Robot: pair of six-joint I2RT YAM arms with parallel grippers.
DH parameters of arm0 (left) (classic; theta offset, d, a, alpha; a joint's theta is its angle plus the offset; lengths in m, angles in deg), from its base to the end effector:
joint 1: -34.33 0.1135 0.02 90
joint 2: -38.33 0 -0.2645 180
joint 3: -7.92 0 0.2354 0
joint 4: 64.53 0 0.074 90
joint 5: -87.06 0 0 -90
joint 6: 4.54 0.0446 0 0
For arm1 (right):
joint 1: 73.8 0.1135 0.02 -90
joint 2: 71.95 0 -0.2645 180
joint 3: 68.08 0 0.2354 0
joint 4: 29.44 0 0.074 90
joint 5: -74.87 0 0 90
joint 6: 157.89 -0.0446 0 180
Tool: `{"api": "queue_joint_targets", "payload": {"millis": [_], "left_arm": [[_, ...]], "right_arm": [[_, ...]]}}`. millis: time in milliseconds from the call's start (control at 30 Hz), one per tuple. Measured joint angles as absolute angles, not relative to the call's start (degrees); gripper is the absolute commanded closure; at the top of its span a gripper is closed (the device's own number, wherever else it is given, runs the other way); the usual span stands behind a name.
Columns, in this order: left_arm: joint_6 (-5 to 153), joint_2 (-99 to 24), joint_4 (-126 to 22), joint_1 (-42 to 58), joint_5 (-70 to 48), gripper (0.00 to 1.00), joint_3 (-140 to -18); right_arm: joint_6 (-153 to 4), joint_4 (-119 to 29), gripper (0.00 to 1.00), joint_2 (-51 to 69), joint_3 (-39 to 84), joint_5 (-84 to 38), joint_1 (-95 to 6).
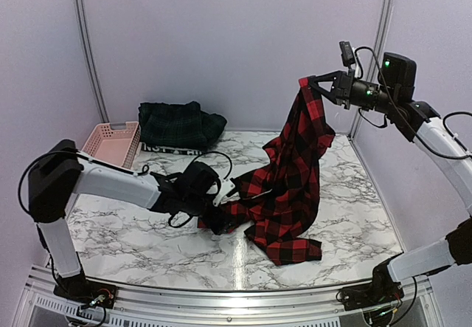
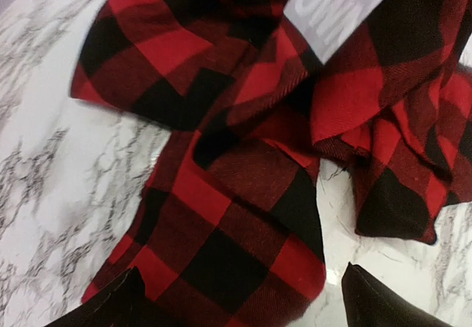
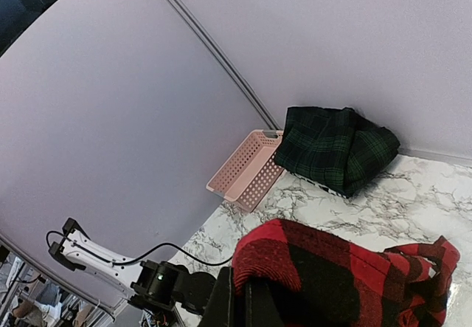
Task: Fold and stack the mixed laundry pile
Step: Flatten out the crumpled T-shirt at the center of the board.
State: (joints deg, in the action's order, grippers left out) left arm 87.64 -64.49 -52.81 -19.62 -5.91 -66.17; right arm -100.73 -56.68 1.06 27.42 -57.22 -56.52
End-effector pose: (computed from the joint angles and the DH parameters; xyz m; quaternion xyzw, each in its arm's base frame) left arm 0.2190 -0.3048 0.1813 0.4366 0.7958 -0.2041 0.3666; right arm 0.2460 0.1078 0.4476 -0.1480 0.7133 0.5071 0.4606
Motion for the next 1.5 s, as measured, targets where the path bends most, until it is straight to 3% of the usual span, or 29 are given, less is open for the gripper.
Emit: {"api": "queue_joint_targets", "payload": {"millis": [67,167,300,400,567,733,867,1000,1200,1300,1500], "left_arm": [[87.9,-69.9,-51.1,-20.4,-5.6,0.05,-70.1],[87.8,-76.1,-48.1,-21.2,-2.7,0.22,-76.1],[86.0,-80.3,-45.1,-21.2,2.4,0.70,-82.2],[83.6,-79.0,-45.4,-19.9,4.7,1.00,-79.4],[78.9,-64.8,-45.8,-12.7,7.2,1.00,-62.1],[74.5,-40.1,-42.2,-3.6,12.6,1.00,-48.7],[72.3,-16.3,-42.2,3.1,17.4,1.00,-49.1],[73.6,-6.2,-42.8,7.0,21.2,1.00,-57.9],[76.6,-15.6,-43.9,7.2,13.9,1.00,-76.3],[78.0,-27.6,-44.6,5.0,7.8,1.00,-85.2],[84.7,-57.1,-42.4,-4.4,3.5,1.00,-106.2]], "right_arm": [[-100.7,-56.7,1.00,1.1,27.4,-57.2,-56.5],[-100.7,-56.7,1.00,1.1,27.4,-57.2,-56.5],[-100.8,-56.7,1.00,1.1,27.4,-57.2,-56.5],[-101.5,-55.4,1.00,1.1,26.5,-57.7,-56.1],[-102.8,-53.0,1.00,3.7,25.6,-57.9,-50.8],[-103.1,-51.9,1.00,11.4,29.7,-60.4,-39.7],[-102.8,-51.6,1.00,15.2,34.7,-64.3,-34.2],[-103.2,-49.5,1.00,13.0,36.0,-68.7,-34.8],[-104.8,-46.3,1.00,-0.6,20.9,-71.4,-46.9],[-102.7,-50.1,1.00,-5.1,11.4,-69.1,-53.8],[-96.5,-61.2,1.00,-5.0,-4.1,-61.5,-55.4]]}}
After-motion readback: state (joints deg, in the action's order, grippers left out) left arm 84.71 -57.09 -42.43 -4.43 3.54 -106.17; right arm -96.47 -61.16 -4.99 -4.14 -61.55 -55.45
